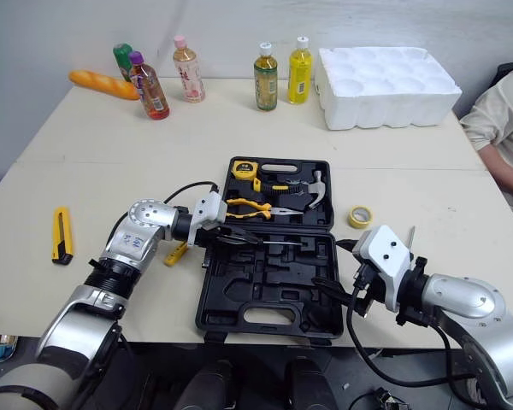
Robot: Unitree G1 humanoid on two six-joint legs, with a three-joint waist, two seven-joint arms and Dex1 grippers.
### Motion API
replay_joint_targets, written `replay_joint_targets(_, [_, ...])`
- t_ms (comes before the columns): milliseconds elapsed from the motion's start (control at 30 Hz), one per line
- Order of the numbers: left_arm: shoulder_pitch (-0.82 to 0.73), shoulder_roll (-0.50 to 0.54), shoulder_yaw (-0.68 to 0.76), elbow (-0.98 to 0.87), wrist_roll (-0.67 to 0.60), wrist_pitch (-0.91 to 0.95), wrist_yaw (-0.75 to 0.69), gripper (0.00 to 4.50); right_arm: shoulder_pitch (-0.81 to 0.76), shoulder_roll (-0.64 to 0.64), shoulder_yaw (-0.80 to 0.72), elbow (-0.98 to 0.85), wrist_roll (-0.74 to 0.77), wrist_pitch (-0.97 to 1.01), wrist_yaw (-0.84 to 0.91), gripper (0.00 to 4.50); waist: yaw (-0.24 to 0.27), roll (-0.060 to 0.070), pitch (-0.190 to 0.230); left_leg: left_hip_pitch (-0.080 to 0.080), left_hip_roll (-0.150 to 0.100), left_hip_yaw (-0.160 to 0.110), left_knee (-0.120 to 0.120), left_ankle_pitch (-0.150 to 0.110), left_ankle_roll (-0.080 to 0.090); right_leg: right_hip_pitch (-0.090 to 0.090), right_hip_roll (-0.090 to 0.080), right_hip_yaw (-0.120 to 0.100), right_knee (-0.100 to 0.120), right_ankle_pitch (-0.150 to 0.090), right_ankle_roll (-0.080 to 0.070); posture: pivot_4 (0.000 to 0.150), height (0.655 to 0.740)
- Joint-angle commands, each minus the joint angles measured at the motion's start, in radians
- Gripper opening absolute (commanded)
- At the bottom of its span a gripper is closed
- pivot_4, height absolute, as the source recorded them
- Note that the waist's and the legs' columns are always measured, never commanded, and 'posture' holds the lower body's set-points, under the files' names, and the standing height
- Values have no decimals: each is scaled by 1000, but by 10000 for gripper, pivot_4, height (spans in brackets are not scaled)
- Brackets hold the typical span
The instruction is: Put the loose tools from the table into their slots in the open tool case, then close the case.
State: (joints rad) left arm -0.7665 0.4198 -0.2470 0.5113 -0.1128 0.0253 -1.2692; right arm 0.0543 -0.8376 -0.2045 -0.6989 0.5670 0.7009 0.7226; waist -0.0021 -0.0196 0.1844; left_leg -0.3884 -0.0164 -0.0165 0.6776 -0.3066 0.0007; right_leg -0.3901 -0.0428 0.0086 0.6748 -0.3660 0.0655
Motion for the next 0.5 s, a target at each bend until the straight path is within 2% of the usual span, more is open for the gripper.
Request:
replay_joint_targets(33, [43, 29, -88, 57, 126, 18, 34, 239, 2, -10, -30, -27, 3, -12, 1, 45000, 0, 1, -6, 0, 0, 0, 0, 0, 0, 0, 0, 0, 0, 0, 0, 1500, 7400])
replay_joint_targets(133, [47, 25, -116, 73, 163, 44, 76, 239, 6, -9, -32, -27, 4, -11, 0, 45000, 0, 3, -13, 7, 0, 0, -3, -3, 5, 7, 0, 0, -3, 0, 0, 1500, 7400])
replay_joint_targets(233, [56, 27, -130, 53, 171, 74, 84, 239, 10, -7, -30, -29, 4, -10, -2, 45000, -2, 2, -21, 33, 0, 0, -15, -5, 8, 34, 0, 0, -16, 0, 1, 1500, 7400])
replay_joint_targets(267, [59, 28, -132, 47, 170, 78, 83, 239, 11, -7, -30, -29, 4, -11, -2, 45000, -3, 3, -24, 37, 1, 0, -17, -7, 8, 37, 0, 0, -18, 0, 1, 1500, 7400])
replay_joint_targets(500, [72, 26, -143, 1, 161, 140, 93, 239, 9, -4, -24, -25, 3, -11, -5, 45000, 0, 3, -29, 36, 1, -1, -17, -9, 8, 37, -1, 0, -21, 0, 1, 1500, 7400])
